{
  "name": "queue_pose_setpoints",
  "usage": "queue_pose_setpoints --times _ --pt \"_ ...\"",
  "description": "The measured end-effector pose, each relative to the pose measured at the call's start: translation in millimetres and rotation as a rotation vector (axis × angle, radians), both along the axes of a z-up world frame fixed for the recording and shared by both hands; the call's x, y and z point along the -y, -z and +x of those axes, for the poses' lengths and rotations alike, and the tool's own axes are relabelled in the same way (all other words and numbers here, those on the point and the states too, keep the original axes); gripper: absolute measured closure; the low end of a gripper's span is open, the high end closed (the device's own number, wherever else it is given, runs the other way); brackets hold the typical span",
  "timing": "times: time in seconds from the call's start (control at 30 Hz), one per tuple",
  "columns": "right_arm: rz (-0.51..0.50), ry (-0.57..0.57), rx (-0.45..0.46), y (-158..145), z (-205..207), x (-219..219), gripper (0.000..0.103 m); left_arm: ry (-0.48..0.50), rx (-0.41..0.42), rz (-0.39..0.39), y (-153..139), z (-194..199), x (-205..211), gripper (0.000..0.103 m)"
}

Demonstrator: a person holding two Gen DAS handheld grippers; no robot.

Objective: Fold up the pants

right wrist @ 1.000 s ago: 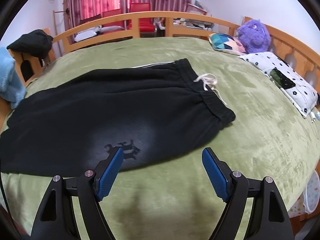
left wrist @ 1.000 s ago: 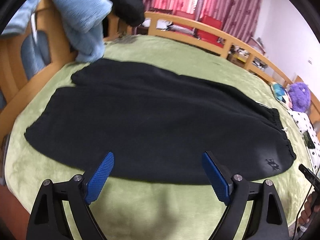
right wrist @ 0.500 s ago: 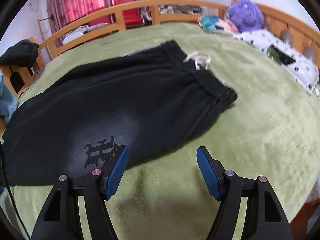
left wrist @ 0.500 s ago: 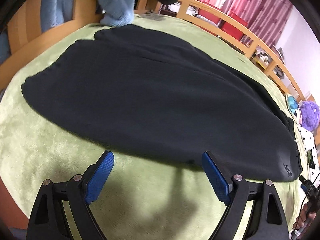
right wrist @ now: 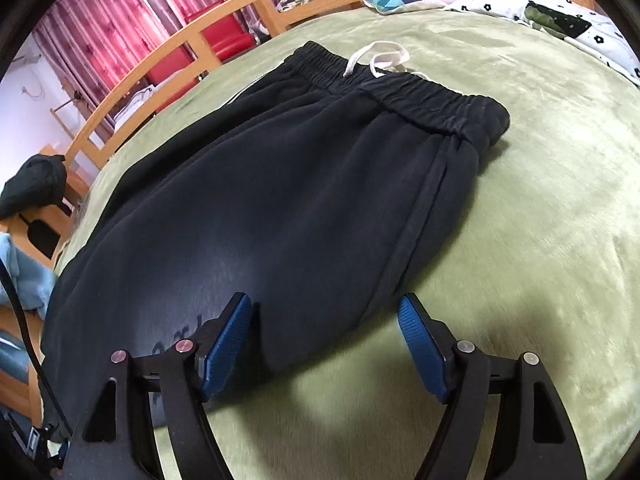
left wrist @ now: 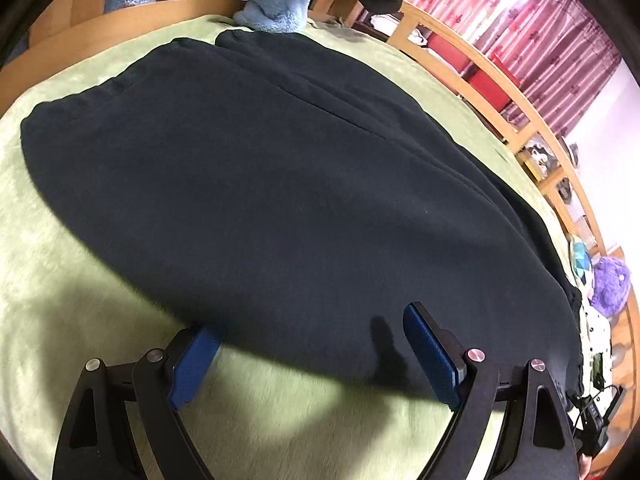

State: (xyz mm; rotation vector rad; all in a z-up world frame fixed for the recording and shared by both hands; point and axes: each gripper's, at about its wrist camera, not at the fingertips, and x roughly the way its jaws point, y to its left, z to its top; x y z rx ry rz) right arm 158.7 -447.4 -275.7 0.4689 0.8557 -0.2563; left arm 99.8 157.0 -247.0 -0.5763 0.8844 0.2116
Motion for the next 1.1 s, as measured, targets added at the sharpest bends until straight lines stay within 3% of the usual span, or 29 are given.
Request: queue_pose_setpoints --times 0.17,0.23,0.3,0.33,0.4,0.5,0.87,1.1 --pt "-0.038 0.038 0.008 0.7 27.1 -1.5 0.024 -0.074 -0.005 -0.002 1.5 23.3 6.9 0.015" --pt "-0.041 0.046 0.028 0.7 36.3 2.9 0.031 -0.111 -0.011 -0.002 2.9 31.4 8.7 0.018" --pt "-0.062 0.057 0.032 1.5 39.9 8.5 0.062 -0.148 -0.022 0.013 3.3 37.9 8.6 0.036" --pt "-0.043 0.050 0.047 2.5 42.0 12.1 0.066 -0.159 -0.035 0.019 1.4 40.3 9.9 0.041" --pt "0.005 0.039 0.075 2.8 43.9 19.8 0.079 -0.174 -0.056 0.023 -1.6 48.3 8.9 0.069" --pt "0.026 0.052 0.117 -5.2 30.8 24.5 0.090 -0.162 -0.076 -0.013 -8.0 52.4 3.4 0.083" --pt "0.001 0.082 0.166 -59.4 -55.9 3.0 0.095 -0.107 -0.068 -0.070 -37.1 -18.1 -9.0 0.086" --pt "-0.082 0.062 0.149 -84.3 -109.0 -19.5 0.095 -0.017 -0.055 -0.077 -47.7 -56.1 -15.9 0.086"
